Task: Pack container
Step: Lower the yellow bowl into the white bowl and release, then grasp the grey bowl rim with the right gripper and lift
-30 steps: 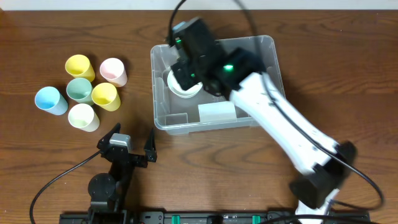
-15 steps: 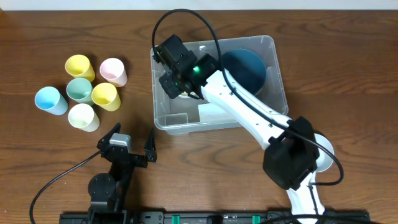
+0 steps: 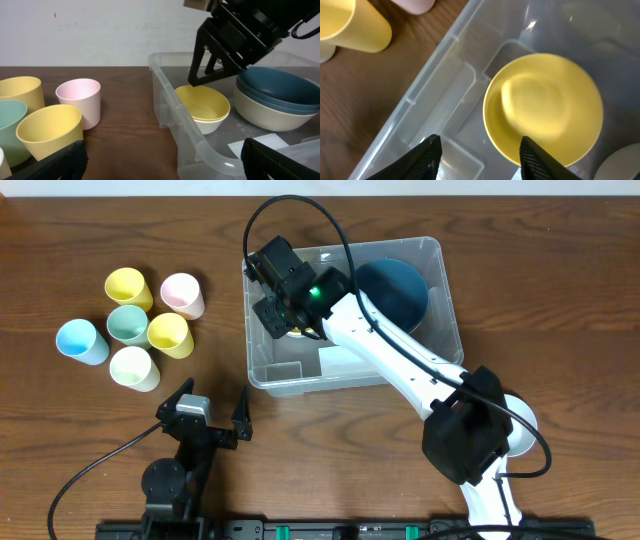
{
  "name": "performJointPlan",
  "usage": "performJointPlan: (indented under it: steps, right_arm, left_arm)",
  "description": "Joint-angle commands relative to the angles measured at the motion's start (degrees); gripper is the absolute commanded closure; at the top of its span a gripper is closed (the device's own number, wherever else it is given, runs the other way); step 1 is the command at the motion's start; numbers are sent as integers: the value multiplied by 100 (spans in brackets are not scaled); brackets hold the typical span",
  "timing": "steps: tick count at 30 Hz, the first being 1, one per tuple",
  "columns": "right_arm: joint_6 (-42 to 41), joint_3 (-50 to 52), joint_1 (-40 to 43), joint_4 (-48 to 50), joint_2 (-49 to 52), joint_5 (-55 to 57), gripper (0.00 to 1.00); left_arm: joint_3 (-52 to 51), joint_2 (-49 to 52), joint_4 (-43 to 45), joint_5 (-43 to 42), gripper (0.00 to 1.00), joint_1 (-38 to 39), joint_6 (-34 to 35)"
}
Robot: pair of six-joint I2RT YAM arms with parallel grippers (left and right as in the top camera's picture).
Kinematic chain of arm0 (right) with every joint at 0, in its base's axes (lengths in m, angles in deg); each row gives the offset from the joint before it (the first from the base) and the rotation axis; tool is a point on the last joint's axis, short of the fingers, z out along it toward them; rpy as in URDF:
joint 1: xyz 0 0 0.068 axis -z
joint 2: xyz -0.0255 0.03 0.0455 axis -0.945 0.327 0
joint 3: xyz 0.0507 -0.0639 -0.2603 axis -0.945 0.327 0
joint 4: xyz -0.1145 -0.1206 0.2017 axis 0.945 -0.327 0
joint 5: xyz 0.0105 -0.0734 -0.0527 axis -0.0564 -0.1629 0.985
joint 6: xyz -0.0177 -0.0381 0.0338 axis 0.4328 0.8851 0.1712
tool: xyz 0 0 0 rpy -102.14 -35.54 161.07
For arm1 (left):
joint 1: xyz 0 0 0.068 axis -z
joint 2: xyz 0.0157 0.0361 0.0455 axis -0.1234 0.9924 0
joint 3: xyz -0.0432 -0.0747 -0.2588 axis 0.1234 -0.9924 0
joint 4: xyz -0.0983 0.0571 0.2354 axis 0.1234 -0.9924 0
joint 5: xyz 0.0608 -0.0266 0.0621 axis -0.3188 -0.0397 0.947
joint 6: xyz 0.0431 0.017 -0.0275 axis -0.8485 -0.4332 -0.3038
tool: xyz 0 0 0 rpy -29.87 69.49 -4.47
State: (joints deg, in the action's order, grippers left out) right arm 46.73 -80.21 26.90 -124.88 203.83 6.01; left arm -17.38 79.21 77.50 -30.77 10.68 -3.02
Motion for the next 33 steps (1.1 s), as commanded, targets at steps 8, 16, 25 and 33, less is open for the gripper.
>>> performJointPlan:
  steps: [8, 16, 25, 33]
  right_arm:
    - [-269, -592, 70, -1283, -1161, -212, 39]
    - [-870, -601, 903, -2929, -2356, 455, 32]
    - [-1145, -599, 2455, -4601, -3112, 452, 30]
    - [-1384, -332, 3331, -4924, -4129, 291, 25]
  left_arm:
    - [-105, -33, -188, -63, 2, 24, -79]
    - [-105, -33, -188, -63, 2, 24, -79]
    - [-105, -33, -188, -63, 2, 24, -79]
    - [-105, -33, -188, -63, 2, 24, -79]
